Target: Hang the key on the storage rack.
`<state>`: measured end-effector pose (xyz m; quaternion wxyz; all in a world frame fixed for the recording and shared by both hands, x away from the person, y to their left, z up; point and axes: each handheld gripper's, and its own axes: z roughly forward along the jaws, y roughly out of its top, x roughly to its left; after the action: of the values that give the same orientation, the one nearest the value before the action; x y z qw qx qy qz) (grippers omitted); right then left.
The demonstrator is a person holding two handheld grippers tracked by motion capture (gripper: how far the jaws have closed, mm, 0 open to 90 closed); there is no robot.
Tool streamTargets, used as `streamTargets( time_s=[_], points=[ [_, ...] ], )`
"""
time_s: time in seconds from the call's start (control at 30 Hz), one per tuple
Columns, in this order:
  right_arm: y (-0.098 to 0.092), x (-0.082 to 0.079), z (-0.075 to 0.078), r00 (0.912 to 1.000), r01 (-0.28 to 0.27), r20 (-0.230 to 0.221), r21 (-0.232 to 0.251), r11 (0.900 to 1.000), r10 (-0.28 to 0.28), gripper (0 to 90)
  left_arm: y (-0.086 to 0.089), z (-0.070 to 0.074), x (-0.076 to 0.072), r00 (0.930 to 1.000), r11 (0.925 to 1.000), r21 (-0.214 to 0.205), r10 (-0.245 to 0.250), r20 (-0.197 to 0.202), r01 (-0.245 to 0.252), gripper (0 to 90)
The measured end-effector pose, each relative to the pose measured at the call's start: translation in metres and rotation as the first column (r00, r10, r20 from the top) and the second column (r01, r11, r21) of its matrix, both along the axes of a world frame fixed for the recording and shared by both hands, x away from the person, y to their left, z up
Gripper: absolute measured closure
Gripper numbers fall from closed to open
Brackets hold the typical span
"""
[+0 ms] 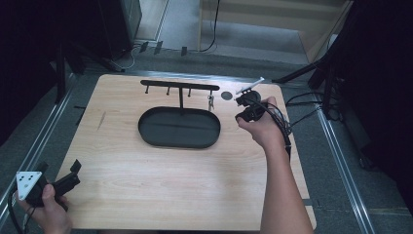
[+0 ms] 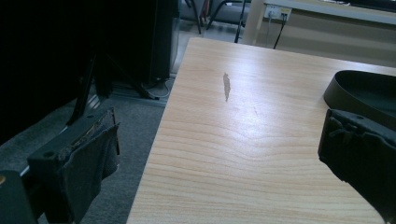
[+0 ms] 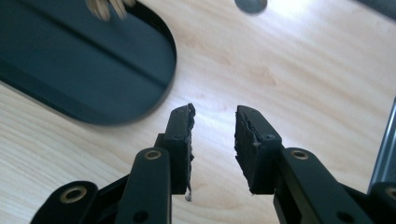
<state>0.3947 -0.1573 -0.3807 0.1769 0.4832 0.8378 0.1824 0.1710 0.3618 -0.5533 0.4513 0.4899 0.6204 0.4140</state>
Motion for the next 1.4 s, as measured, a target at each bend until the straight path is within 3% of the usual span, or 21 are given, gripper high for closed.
streamTargets(
  time_s=[0.17, 0.27, 0.43, 0.47, 0.63, 0.8, 0.83, 0.87, 1.0, 1.07, 1.17, 1.27, 1.4],
  points=[
    [-0.015, -0.002, -0.011, 0.9986, 0.035, -0.04, 0.009, 0.9993, -0.035, 65.9, -0.001, 0.0, 0.0, 1.0, 1.0, 0.001, 0.001, -0.001, -0.001, 0.0],
    [-0.028, -0.005, -0.021, 0.9935, 0.073, -0.09, 0.031, 0.9969, -0.07, 64.4, -0.001, 0.0, 0.0, 1.0, 1.0, 0.002, 0.0, -0.002, 0.0, 0.0],
    [-0.04, -0.009, -0.034, 0.9846, 0.1, -0.146, 0.019, 0.9948, -0.096, 63.4, -0.001, 0.0, 0.0, 1.0, 1.0, 0.004, -0.001, -0.002, 0.001, 0.0],
    [-0.048, -0.01, -0.042, 0.977, 0.118, -0.18, 0.008, 0.993, -0.114, 62.9, -0.001, 0.0, 0.0, 1.0, 1.0, 0.004, -0.001, -0.002, 0.001, 0.0],
    [-0.065, -0.015, -0.055, 0.9569, 0.146, -0.252, -0.013, 0.9892, -0.144, 61.8, -0.001, 0.0, 0.0, 1.0, 0.9999, 0.008, -0.007, -0.006, 0.007, 0.0],
    [-0.082, -0.021, -0.068, 0.9181, 0.177, -0.353, -0.042, 0.9832, -0.181, 59.5, -0.001, 0.0, 0.0, 0.9999, 0.9999, 0.01, -0.008, -0.006, 0.008, 0.0],
    [-0.082, -0.021, -0.068, 0.9181, 0.177, -0.353, -0.042, 0.9832, -0.181, 59.5, -0.001, 0.0, 0.0, 0.9999, 0.9999, 0.01, -0.008, -0.006, 0.008, 0.0],
    [-0.087, -0.024, -0.072, 0.902, 0.187, -0.381, -0.078, 0.9792, -0.203, 57.4, -0.001, 0.0, 0.0, 0.9999, 0.9999, 0.011, -0.009, -0.005, 0.009, 0.0],
    [-0.096, -0.031, -0.081, 0.8704, 0.197, -0.436, -0.118, 0.9734, -0.229, 53.1, -0.001, 0.0, 0.0, 0.9999, 0.9999, 0.012, -0.012, -0.005, 0.012, 0.0],
    [-0.101, -0.035, -0.084, 0.8611, 0.207, -0.447, -0.126, 0.9702, -0.242, 48.7, -0.002, 0.0, 0.0, 0.9999, 0.9998, 0.014, -0.015, -0.004, 0.015, 0.0],
    [-0.107, -0.038, -0.086, 0.8628, 0.213, -0.442, -0.121, 0.9696, -0.245, 42.5, -0.002, 0.0, 0.0, 0.9999, 0.9997, 0.015, -0.017, -0.003, 0.017, 0.0],
    [-0.117, -0.048, -0.088, 0.8869, 0.243, -0.388, -0.07, 0.9676, -0.25, 25.8, -0.002, 0.0, 0.0, 0.9998, 0.9998, 0.014, -0.017, -0.003, 0.017, 0.0],
    [-0.13, -0.06, -0.093, 0.9149, 0.292, -0.295, 0.013, 0.9564, -0.275, 14.8, -0.002, 0.0, 0.0, 0.9998, 0.9997, 0.016, -0.019, -0.003, 0.019, 0.0]
  ],
)
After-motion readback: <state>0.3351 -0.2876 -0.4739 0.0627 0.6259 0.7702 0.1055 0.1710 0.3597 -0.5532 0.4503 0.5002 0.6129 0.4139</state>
